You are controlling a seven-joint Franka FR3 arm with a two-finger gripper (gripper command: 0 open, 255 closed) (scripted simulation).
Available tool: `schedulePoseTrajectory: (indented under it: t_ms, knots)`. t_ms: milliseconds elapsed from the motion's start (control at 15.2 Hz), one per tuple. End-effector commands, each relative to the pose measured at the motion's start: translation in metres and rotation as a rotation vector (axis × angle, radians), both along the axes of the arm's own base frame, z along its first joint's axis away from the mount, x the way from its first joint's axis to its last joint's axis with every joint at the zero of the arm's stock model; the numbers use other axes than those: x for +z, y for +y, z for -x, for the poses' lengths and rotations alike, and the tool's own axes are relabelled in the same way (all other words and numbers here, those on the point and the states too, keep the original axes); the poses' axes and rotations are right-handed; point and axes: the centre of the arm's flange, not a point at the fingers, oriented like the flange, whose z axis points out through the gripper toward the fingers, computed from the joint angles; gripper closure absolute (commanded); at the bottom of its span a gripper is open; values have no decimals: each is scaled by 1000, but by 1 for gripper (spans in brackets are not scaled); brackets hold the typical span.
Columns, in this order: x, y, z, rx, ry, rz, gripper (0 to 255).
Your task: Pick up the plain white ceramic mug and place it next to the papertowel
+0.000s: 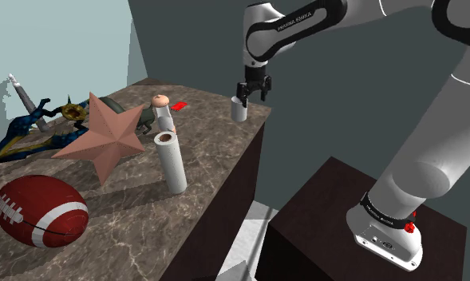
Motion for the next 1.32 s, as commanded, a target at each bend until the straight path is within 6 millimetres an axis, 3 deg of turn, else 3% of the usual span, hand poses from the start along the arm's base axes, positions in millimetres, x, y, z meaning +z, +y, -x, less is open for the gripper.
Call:
schedulePoseTrajectory:
  t_ms: [0,594,1056,1254]
  knots:
    - [-8,-3,-25,-17,-18,0,0]
    - [-37,-9,-123,-86,-91,-2,0]
    - [-74,-10,-125,-86,-91,-2,0]
    - [-77,-11,-126,-86,-91,-2,0]
